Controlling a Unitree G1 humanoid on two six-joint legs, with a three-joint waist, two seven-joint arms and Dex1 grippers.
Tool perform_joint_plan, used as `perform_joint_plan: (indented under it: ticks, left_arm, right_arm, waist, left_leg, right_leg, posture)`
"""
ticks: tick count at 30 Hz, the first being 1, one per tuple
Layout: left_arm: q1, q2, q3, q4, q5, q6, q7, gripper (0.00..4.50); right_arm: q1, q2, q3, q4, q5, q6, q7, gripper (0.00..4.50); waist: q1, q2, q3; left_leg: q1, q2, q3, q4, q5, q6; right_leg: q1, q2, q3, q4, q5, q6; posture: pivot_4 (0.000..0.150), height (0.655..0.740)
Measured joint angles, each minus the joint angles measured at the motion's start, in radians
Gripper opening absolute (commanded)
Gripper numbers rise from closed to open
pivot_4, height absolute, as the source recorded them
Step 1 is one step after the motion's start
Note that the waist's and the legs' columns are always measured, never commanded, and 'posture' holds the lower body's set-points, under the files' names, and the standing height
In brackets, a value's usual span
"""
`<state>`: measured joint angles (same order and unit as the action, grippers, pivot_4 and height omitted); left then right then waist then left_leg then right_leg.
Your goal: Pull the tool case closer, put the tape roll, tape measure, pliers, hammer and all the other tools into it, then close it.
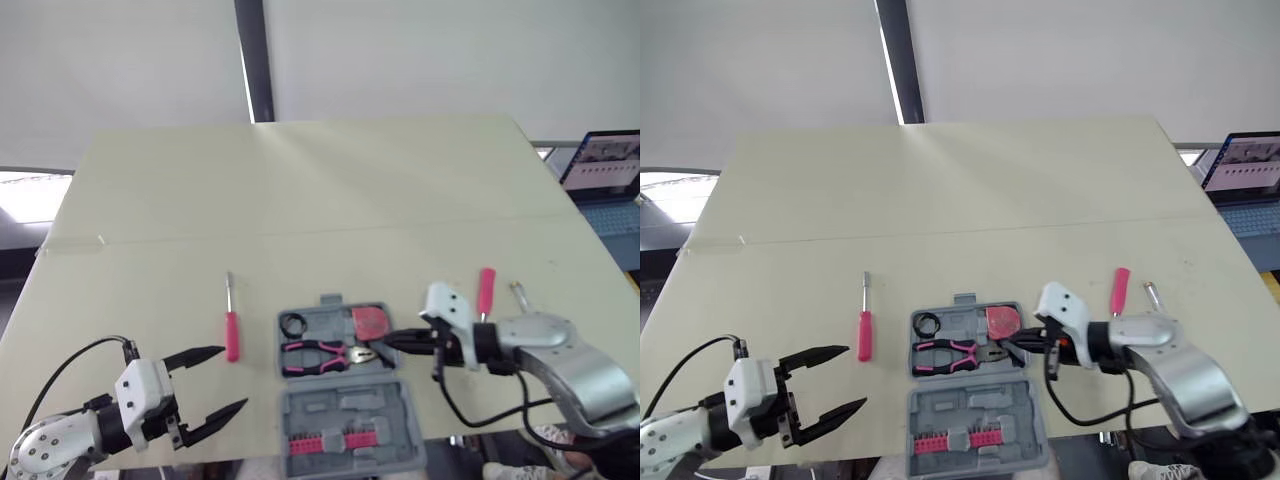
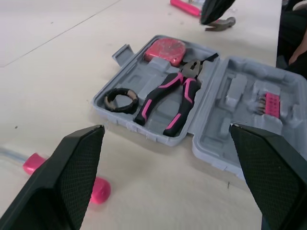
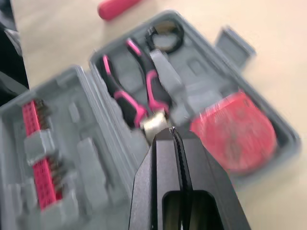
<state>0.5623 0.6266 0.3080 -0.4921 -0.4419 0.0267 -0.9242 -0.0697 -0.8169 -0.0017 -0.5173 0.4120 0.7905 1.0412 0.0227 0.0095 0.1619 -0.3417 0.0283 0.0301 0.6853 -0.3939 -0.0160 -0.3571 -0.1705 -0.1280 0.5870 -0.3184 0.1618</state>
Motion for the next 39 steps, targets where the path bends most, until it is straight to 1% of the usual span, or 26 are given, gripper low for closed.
perform_joint_plan:
  ticks: [3,4,7,8,11,14,22,28,29,31,32,35,38,39]
  left_arm:
    - [0.039,-0.021,0.006,-0.001,-0.004,0.004,0.005,4.50]
    - [0.056,-0.027,0.009,-0.002,-0.005,0.001,0.003,4.50]
    - [0.104,-0.039,0.031,-0.003,-0.005,-0.029,-0.010,4.50]
    - [0.121,-0.041,0.039,-0.003,-0.003,-0.048,-0.017,4.50]
    - [0.207,-0.059,0.080,-0.004,0.009,-0.114,-0.041,4.50]
    - [0.265,-0.060,0.113,-0.003,0.006,-0.141,-0.072,4.50]
    - [0.287,-0.065,0.154,-0.010,-0.003,-0.157,-0.075,4.50]
    - [0.273,-0.061,0.151,-0.090,0.001,-0.074,-0.008,4.50]
    - [0.264,-0.054,0.148,-0.106,0.001,-0.044,0.009,4.24]
    - [0.235,-0.032,0.138,-0.140,-0.010,0.017,0.030,3.65]
    - [0.221,-0.022,0.134,-0.158,-0.024,0.045,0.040,3.21]
    - [0.203,-0.010,0.121,-0.192,-0.041,0.102,0.053,1.79]
    - [0.193,0.002,0.110,-0.210,-0.046,0.139,0.055,0.21]
    - [0.193,0.002,0.108,-0.209,-0.046,0.142,0.054,0.00]
  right_arm:
    - [0.127,-0.064,-0.097,-0.002,0.045,-0.006,0.038,2.29]
    - [0.166,-0.075,-0.128,0.002,0.051,-0.022,0.045,2.87]
    - [0.244,-0.082,-0.179,0.022,0.051,-0.073,0.055,4.38]
    - [0.271,-0.085,-0.194,0.024,0.051,-0.089,0.060,4.45]
    - [0.365,-0.097,-0.245,0.050,0.050,-0.143,0.081,4.45]
    - [0.397,-0.098,-0.264,0.087,0.042,-0.187,0.084,4.45]
    - [0.392,-0.098,-0.269,0.183,0.019,-0.279,0.084,4.45]
    - [0.341,-0.098,-0.227,0.239,-0.013,-0.301,0.078,4.45]
    - [0.330,-0.098,-0.219,0.242,-0.014,-0.297,0.077,4.49]
    - [0.317,-0.102,-0.203,0.242,-0.014,-0.286,0.077,3.93]
    - [0.312,-0.102,-0.197,0.241,-0.014,-0.284,0.077,3.62]
    - [0.304,-0.102,-0.190,0.240,-0.013,-0.282,0.077,2.25]
    - [0.285,-0.102,-0.168,0.240,-0.013,-0.282,0.077,0.68]
    - [0.280,-0.102,-0.161,0.239,-0.013,-0.281,0.077,0.27]
  waist:
    - [0.002,-0.001,0.001]
    - [0.002,-0.001,0.001]
    - [0.000,-0.002,0.001]
    - [0.001,-0.001,0.001]
    - [0.001,-0.003,0.002]
    - [0.001,-0.005,0.003]
    - [0.001,-0.005,0.003]
    - [0.002,-0.004,0.004]
    - [0.002,-0.004,0.004]
    - [0.004,-0.004,0.004]
    - [0.003,-0.004,0.004]
    - [0.002,-0.004,0.004]
    - [0.001,-0.004,0.004]
    - [0.001,-0.004,0.004]
  left_leg:
    - [0.001,0.000,0.002,0.000,0.000,0.000]
    - [0.002,0.000,0.002,0.000,0.000,0.000]
    - [0.003,0.001,0.004,0.000,0.000,0.000]
    - [0.003,0.001,0.004,0.000,0.000,0.000]
    - [0.003,0.001,0.005,0.000,-0.001,0.001]
    - [0.004,0.001,0.006,0.000,-0.001,0.001]
    - [0.004,0.002,0.006,0.000,-0.002,0.001]
    - [0.004,0.002,0.006,0.000,-0.002,0.001]
    - [0.004,0.002,0.006,0.000,-0.002,0.001]
    - [0.004,0.002,0.006,0.000,-0.002,0.001]
    - [0.004,0.002,0.006,0.000,-0.002,0.001]
    - [0.004,0.002,0.007,0.000,-0.002,0.001]
    - [0.005,0.002,0.007,0.000,-0.002,0.001]
    - [0.005,0.002,0.007,0.000,-0.002,0.001]
  right_leg:
    - [0.000,0.000,0.001,0.000,0.000,0.000]
    - [0.000,0.000,0.002,0.000,0.000,0.000]
    - [0.000,0.001,0.004,0.000,0.000,0.000]
    - [0.000,0.001,0.004,0.000,0.000,0.000]
    - [0.000,0.001,0.005,-0.001,0.000,0.000]
    - [0.000,0.001,0.006,-0.001,0.000,0.000]
    - [0.000,0.001,0.007,-0.001,0.000,0.000]
    - [0.000,0.001,0.007,-0.001,0.000,0.000]
    - [0.000,0.001,0.007,0.000,0.000,0.000]
    - [0.000,0.002,0.007,0.000,0.000,0.000]
    - [0.000,0.002,0.007,0.000,0.000,0.000]
    - [0.000,0.002,0.007,0.000,0.000,0.000]
    - [0.000,0.002,0.008,0.000,0.000,0.000]
    - [0.000,0.002,0.008,0.000,0.000,0.000]
  posture:
    - [0.150,0.7373]
    - [0.150,0.7373]
    - [0.150,0.7373]
    - [0.150,0.7373]
    - [0.150,0.7373]
    - [0.150,0.7373]
    - [0.150,0.7373]
    - [0.150,0.7373]
    - [0.150,0.7373]
    - [0.150,0.7373]
    - [0.150,0.7373]
    - [0.150,0.7373]
    - [0.150,0.7373]
    - [0.150,0.7373]
